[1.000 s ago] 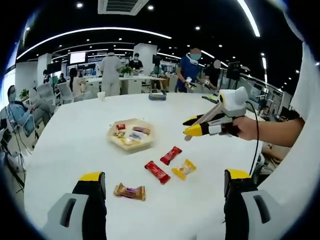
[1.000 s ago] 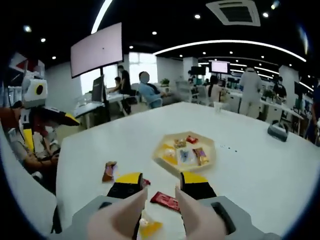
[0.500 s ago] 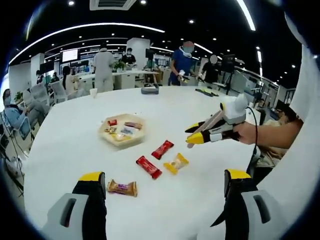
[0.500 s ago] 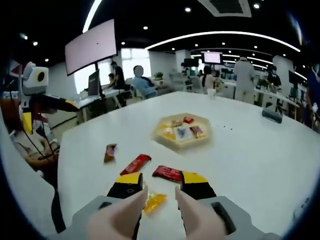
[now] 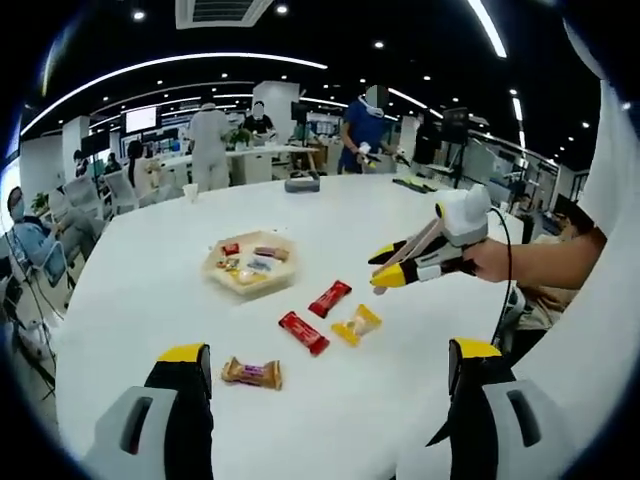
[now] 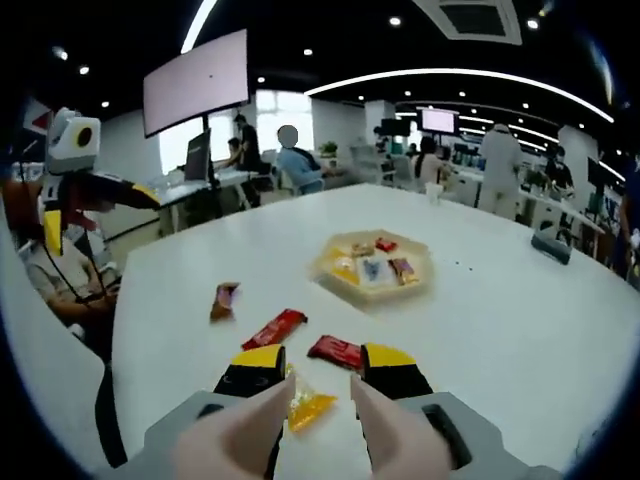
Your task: Place the target food into the container with the food tongs after gripping and lifting it, then release it inside without dropping or visibly crushing the food.
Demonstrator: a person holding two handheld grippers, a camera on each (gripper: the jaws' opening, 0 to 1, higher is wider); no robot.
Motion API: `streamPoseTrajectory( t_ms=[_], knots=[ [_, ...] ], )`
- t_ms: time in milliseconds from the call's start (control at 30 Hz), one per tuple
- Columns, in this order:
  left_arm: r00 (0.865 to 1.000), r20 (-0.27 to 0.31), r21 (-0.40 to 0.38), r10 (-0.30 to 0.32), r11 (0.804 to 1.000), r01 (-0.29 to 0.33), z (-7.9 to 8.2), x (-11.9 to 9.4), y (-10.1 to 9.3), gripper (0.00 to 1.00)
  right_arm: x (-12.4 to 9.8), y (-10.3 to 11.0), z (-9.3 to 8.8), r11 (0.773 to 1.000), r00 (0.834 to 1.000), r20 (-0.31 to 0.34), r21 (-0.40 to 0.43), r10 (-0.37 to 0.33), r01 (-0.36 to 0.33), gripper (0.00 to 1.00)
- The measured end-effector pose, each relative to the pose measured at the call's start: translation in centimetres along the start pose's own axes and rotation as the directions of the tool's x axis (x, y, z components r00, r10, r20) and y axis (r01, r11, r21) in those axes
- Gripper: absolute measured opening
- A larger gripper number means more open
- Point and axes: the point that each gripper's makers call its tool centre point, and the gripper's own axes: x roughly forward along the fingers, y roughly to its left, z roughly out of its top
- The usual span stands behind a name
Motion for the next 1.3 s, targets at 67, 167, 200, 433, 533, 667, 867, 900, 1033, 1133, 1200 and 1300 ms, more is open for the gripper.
streamPoseTrajectory(
  t_ms=[67, 167, 200, 433, 533, 667, 867, 900, 1033, 1133, 1200, 1300],
  knots=[
    [1.000, 0.008, -0.005, 0.009, 1.000, -0.009, 0.0, -0.4, 0.2, 0.99, 0.4, -0.5, -0.3, 1.000, 1.000, -0.016, -0.026, -0.002, 0.001, 0.29],
    [0.999, 0.001, -0.006, 0.040, 0.999, -0.040, -0.5, -1.2, 0.5, 0.99, 1.4, -1.1, -1.0, 0.989, 0.998, -0.053, -0.142, 0.022, -0.030, 0.29],
    [0.998, -0.024, 0.013, 0.054, 0.998, -0.054, -1.2, -1.4, 0.6, 0.99, 1.9, -1.4, -1.7, 0.984, 0.995, -0.086, -0.169, 0.039, -0.053, 0.29],
    [0.996, -0.043, -0.026, 0.083, 0.996, -0.084, -3.0, -2.2, 0.8, 0.99, 4.4, -2.7, -2.1, 0.948, 0.979, -0.131, -0.260, 0.154, -0.184, 0.28],
    [0.993, -0.052, -0.038, 0.105, 0.994, -0.107, -3.6, -2.9, 1.0, 0.99, 5.5, -2.9, -2.0, 0.929, 0.970, -0.138, -0.287, 0.203, -0.235, 0.28],
    [0.988, -0.065, -0.080, 0.140, 0.986, -0.145, -4.7, -4.0, 1.3, 0.99, 6.6, -2.2, -2.0, 0.883, 0.943, -0.167, -0.334, 0.289, -0.330, 0.28],
    [0.984, -0.082, -0.082, 0.159, 0.983, -0.165, -5.4, -4.8, 1.5, 0.99, 8.2, -1.2, -2.3, 0.799, 0.907, -0.225, -0.430, 0.356, -0.421, 0.28],
    [0.984, -0.079, -0.079, 0.161, 0.983, -0.167, -5.3, -4.9, 1.6, 0.99, 8.3, -1.2, -2.4, 0.798, 0.905, -0.227, -0.428, 0.360, -0.425, 0.28],
    [0.984, -0.070, -0.072, 0.163, 0.983, -0.168, -4.9, -5.0, 1.7, 0.99, 8.1, -1.7, -3.3, 0.823, 0.908, -0.256, -0.391, 0.333, -0.412, 0.28],
    [0.985, -0.067, -0.067, 0.157, 0.985, -0.162, -4.8, -5.0, 1.7, 0.99, 7.2, -1.9, -3.5, 0.860, 0.917, -0.251, -0.336, 0.311, -0.384, 0.29],
    [0.986, -0.062, -0.069, 0.153, 0.985, -0.158, -4.8, -4.8, 1.9, 0.98, 6.5, -2.0, -3.9, 0.868, 0.922, -0.260, -0.336, 0.288, -0.365, 0.29],
    [0.988, -0.048, -0.074, 0.146, 0.986, -0.149, -4.4, -4.4, 2.0, 0.98, 5.7, -1.6, -4.3, 0.878, 0.923, -0.265, -0.319, 0.279, -0.357, 0.29]
  ],
)
